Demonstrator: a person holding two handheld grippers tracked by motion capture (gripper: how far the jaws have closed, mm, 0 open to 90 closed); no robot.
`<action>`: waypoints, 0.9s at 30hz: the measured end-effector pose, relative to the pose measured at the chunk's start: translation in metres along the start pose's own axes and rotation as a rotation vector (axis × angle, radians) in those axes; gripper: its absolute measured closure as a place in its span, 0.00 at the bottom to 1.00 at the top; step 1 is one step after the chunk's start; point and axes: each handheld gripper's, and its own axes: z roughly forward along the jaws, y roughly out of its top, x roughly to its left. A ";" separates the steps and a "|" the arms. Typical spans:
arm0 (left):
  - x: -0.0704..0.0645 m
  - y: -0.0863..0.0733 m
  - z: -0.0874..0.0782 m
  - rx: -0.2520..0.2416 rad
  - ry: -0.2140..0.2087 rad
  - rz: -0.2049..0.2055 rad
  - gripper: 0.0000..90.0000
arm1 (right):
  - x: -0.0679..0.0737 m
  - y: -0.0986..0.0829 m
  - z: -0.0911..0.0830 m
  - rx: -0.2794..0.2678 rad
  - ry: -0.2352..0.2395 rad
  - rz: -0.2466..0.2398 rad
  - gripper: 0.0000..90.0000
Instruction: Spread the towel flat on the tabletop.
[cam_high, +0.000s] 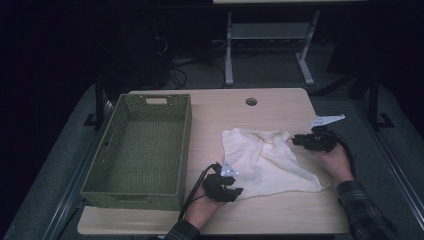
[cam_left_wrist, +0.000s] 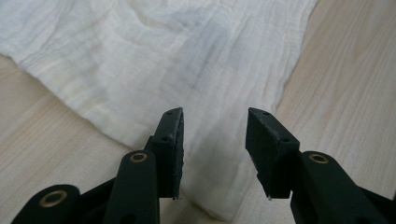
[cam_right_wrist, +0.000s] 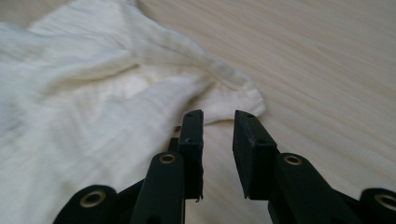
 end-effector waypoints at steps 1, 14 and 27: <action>0.000 0.000 0.001 -0.001 0.003 0.005 0.62 | -0.004 0.002 0.005 0.014 -0.001 0.017 0.81; 0.000 -0.001 0.000 0.000 0.002 0.010 0.59 | -0.025 0.024 0.036 0.081 -0.006 0.055 0.87; -0.001 -0.001 0.001 0.003 -0.009 0.013 0.59 | -0.041 0.044 0.037 0.064 -0.041 0.050 1.00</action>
